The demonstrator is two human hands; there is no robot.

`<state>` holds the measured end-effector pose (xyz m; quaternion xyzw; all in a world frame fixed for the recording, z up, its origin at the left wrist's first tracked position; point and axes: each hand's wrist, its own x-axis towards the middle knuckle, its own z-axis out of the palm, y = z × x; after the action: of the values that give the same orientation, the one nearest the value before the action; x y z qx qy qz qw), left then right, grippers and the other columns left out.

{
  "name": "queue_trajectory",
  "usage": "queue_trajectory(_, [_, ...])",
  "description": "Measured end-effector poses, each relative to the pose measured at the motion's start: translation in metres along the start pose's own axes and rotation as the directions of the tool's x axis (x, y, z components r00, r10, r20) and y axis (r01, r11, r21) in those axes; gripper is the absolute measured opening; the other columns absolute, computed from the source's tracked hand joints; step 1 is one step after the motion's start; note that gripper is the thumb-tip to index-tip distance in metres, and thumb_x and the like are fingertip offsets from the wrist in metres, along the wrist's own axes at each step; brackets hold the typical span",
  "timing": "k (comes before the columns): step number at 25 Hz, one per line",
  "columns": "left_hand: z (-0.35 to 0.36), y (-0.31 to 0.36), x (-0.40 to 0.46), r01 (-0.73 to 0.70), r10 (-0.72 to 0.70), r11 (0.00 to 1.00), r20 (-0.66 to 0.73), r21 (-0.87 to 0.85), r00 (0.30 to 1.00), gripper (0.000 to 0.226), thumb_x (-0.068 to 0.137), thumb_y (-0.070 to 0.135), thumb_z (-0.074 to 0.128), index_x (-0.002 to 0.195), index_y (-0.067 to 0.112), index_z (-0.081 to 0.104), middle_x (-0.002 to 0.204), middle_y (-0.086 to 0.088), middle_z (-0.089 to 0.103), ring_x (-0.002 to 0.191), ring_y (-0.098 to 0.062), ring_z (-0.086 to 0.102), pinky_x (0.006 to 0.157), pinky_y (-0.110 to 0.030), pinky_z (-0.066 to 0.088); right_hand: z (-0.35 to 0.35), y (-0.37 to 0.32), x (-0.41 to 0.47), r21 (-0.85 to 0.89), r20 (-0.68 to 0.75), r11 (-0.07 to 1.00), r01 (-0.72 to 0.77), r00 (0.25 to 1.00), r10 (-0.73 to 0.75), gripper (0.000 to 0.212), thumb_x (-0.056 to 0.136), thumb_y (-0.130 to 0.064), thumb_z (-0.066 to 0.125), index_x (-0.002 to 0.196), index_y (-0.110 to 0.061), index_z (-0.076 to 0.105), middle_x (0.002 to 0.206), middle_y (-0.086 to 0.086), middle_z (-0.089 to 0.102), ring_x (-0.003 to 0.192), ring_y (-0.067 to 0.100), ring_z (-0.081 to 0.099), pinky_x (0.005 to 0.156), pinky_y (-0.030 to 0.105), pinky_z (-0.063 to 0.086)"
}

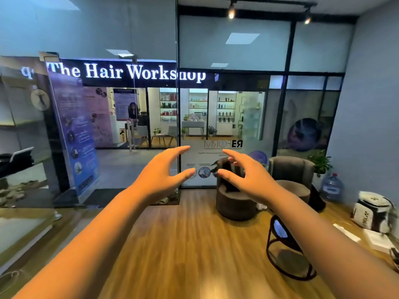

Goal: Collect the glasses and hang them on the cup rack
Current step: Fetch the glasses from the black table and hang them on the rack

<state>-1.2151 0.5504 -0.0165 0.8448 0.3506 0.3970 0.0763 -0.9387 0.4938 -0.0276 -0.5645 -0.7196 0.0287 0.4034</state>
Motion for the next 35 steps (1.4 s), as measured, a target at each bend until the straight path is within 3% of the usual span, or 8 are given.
queue_trajectory(6, [0.066, -0.078, 0.107, -0.106, 0.119, 0.988, 0.117, -0.112, 0.986, 0.070, 0.094, 0.058, 0.066, 0.156, 0.037, 0.041, 0.154, 0.016, 0.047, 0.138, -0.003, 0.042, 0.109, -0.027, 0.036, 0.031, 0.068, 0.067, -0.022, -0.092, 0.986, -0.164, 0.983, 0.161, 0.081, 0.081, -0.079, 0.056, 0.154, -0.049, 0.038, 0.148, -0.015, 0.051, 0.131, 0.005, 0.045, 0.108, 0.037, 0.043])
queue_trajectory(9, [0.100, -0.114, 0.162, -0.159, 0.185, 0.974, 0.155, -0.164, 0.970, 0.066, 0.094, 0.051, 0.069, 0.154, 0.035, 0.043, 0.151, 0.017, 0.048, 0.136, -0.002, 0.044, 0.111, -0.029, 0.038, 0.044, 0.105, 0.103, -0.036, -0.139, 0.970, -0.239, 0.963, 0.232, 0.077, 0.086, -0.074, 0.059, 0.155, -0.048, 0.038, 0.154, -0.011, 0.051, 0.136, 0.009, 0.047, 0.106, 0.032, 0.040])
queue_trajectory(18, [0.240, -0.167, 0.299, -0.233, 0.300, 0.935, 0.247, -0.266, 0.921, 0.067, 0.094, 0.053, 0.067, 0.154, 0.038, 0.041, 0.151, 0.017, 0.050, 0.136, -0.005, 0.046, 0.110, -0.035, 0.043, 0.042, 0.247, 0.159, -0.099, -0.198, 0.910, -0.402, 0.905, 0.377, 0.079, 0.082, -0.082, 0.054, 0.154, -0.056, 0.033, 0.150, -0.020, 0.048, 0.126, -0.005, 0.042, 0.099, 0.028, 0.040])
queue_trajectory(23, [0.337, -0.171, 0.365, -0.184, 0.278, 0.927, 0.268, -0.326, 0.922, 0.068, 0.093, 0.055, 0.067, 0.155, 0.040, 0.040, 0.152, 0.017, 0.049, 0.140, -0.004, 0.043, 0.115, -0.041, 0.042, 0.012, 0.343, 0.190, -0.104, -0.189, 0.900, -0.422, 0.897, 0.399, 0.083, 0.077, -0.089, 0.050, 0.153, -0.058, 0.032, 0.138, -0.033, 0.044, 0.114, -0.028, 0.041, 0.093, 0.021, 0.038])
queue_trajectory(26, [0.391, -0.167, 0.413, -0.186, 0.286, 0.921, 0.272, -0.343, 0.919, 0.069, 0.093, 0.058, 0.066, 0.155, 0.040, 0.041, 0.152, 0.018, 0.048, 0.141, -0.003, 0.042, 0.115, -0.039, 0.041, -0.017, 0.408, 0.210, -0.124, -0.194, 0.890, -0.438, 0.891, 0.411, 0.086, 0.077, -0.092, 0.048, 0.154, -0.056, 0.033, 0.148, -0.025, 0.048, 0.124, -0.009, 0.045, 0.096, 0.023, 0.040])
queue_trajectory(28, [0.422, -0.164, 0.444, -0.182, 0.288, 0.915, 0.268, -0.360, 0.919, 0.069, 0.092, 0.060, 0.065, 0.154, 0.038, 0.043, 0.150, 0.019, 0.050, 0.139, -0.003, 0.044, 0.113, -0.036, 0.042, -0.033, 0.448, 0.222, -0.117, -0.204, 0.881, -0.459, 0.879, 0.431, 0.080, 0.083, -0.085, 0.052, 0.154, -0.054, 0.034, 0.150, -0.020, 0.050, 0.126, -0.002, 0.045, 0.092, 0.021, 0.040])
queue_trajectory(31, [0.463, -0.157, 0.477, -0.188, 0.302, 0.909, 0.275, -0.373, 0.913, 0.070, 0.091, 0.062, 0.064, 0.153, 0.038, 0.044, 0.143, 0.023, 0.051, 0.134, 0.001, 0.045, 0.107, -0.029, 0.042, -0.048, 0.498, 0.231, -0.143, -0.227, 0.864, -0.482, 0.866, 0.446, 0.072, 0.090, -0.072, 0.059, 0.154, -0.053, 0.034, 0.151, -0.019, 0.051, 0.122, 0.000, 0.046, 0.084, 0.013, 0.036])
queue_trajectory(35, [0.530, -0.149, 0.524, -0.195, 0.337, 0.890, 0.305, -0.412, 0.891, 0.068, 0.093, 0.050, 0.069, 0.154, 0.035, 0.044, 0.145, 0.020, 0.052, 0.133, 0.001, 0.045, 0.108, -0.029, 0.040, -0.064, 0.563, 0.250, -0.135, -0.263, 0.847, -0.515, 0.843, 0.470, 0.074, 0.086, -0.076, 0.056, 0.154, -0.054, 0.036, 0.151, -0.020, 0.051, 0.124, 0.000, 0.047, 0.086, 0.018, 0.039])
